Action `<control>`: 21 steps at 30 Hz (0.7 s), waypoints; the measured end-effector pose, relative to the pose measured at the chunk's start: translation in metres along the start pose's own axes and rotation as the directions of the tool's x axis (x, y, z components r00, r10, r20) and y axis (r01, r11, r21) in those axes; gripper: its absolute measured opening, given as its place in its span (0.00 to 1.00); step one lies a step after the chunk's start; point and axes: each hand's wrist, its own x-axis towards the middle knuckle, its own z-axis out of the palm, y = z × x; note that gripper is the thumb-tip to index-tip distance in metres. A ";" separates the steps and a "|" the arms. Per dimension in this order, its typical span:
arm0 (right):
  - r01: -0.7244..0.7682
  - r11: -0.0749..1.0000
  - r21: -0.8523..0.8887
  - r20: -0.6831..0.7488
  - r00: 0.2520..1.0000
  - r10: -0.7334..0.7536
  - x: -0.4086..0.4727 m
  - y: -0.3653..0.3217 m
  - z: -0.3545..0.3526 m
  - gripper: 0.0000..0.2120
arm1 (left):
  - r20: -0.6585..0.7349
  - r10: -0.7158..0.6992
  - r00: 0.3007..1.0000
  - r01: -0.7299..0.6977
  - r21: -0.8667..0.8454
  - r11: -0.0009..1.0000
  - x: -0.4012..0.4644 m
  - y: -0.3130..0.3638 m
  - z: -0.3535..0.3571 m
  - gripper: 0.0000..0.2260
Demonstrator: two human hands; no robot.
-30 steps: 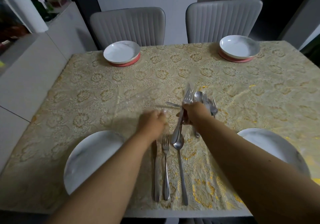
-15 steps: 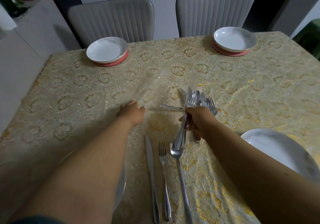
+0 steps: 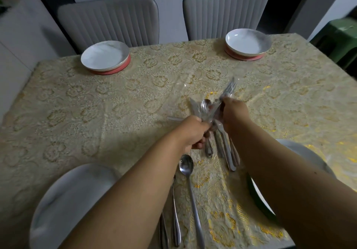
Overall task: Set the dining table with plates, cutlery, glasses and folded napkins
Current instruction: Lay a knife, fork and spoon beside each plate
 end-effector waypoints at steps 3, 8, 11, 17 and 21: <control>0.052 0.975 -0.216 0.001 0.999 -0.053 0.005 -0.002 -0.001 0.13 | -0.079 0.021 0.997 -0.023 -0.029 0.999 0.000 -0.007 -0.003 0.12; 0.143 0.917 -0.371 -0.042 0.984 -0.170 0.016 -0.009 0.008 0.17 | -0.164 0.036 0.986 -0.051 -0.088 0.995 -0.001 -0.012 -0.012 0.13; 0.159 0.950 -0.267 -0.046 0.983 -0.178 0.019 -0.009 0.018 0.19 | -0.248 0.057 0.967 -0.074 -0.058 0.996 0.002 -0.014 -0.013 0.13; 0.140 0.952 -0.272 -0.171 0.967 -0.191 0.033 -0.006 0.023 0.20 | -0.308 0.143 0.941 -0.136 0.044 0.990 -0.006 -0.013 -0.018 0.12; 0.132 0.925 -0.357 -0.093 0.980 -0.176 0.046 -0.008 0.032 0.18 | -0.329 0.232 0.915 -0.191 0.152 0.970 -0.019 -0.013 -0.023 0.12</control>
